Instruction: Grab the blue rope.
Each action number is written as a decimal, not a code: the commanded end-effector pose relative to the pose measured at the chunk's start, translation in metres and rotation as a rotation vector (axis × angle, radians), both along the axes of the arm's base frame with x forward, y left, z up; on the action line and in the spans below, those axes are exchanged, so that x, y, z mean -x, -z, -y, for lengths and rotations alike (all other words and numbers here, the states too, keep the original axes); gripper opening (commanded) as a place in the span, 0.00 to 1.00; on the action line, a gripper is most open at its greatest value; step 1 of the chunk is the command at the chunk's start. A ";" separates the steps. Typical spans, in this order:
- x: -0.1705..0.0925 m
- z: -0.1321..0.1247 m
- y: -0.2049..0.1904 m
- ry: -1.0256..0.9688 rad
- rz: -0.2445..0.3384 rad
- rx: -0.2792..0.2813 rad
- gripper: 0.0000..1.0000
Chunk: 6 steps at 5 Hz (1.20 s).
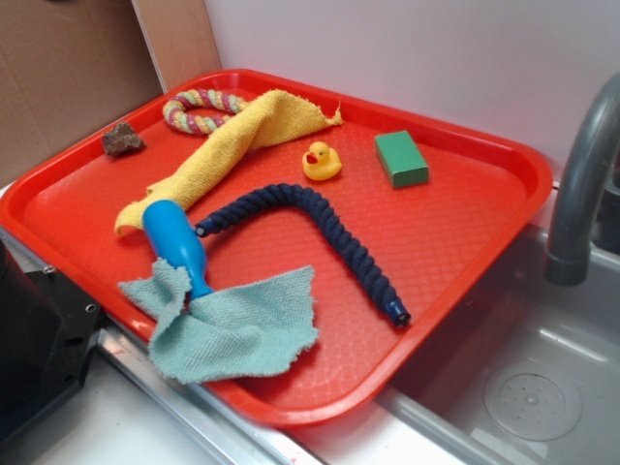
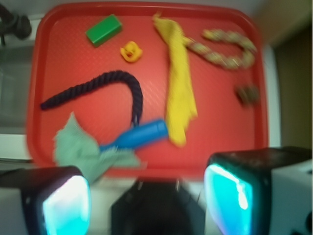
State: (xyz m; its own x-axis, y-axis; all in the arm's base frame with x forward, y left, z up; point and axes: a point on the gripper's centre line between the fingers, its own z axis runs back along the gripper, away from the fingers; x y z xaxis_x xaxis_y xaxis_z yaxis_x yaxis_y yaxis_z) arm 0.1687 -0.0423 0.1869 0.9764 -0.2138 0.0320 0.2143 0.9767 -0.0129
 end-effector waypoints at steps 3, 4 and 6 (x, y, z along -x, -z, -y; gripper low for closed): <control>-0.082 0.072 0.054 0.518 0.126 0.034 1.00; -0.082 0.072 0.054 0.518 0.126 0.034 1.00; -0.064 0.070 0.102 0.695 0.181 0.048 1.00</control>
State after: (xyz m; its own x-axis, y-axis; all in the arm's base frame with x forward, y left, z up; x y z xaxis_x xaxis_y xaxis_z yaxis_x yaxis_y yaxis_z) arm 0.2361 -0.1027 0.0742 0.6079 -0.7743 0.1756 0.7845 0.6198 0.0171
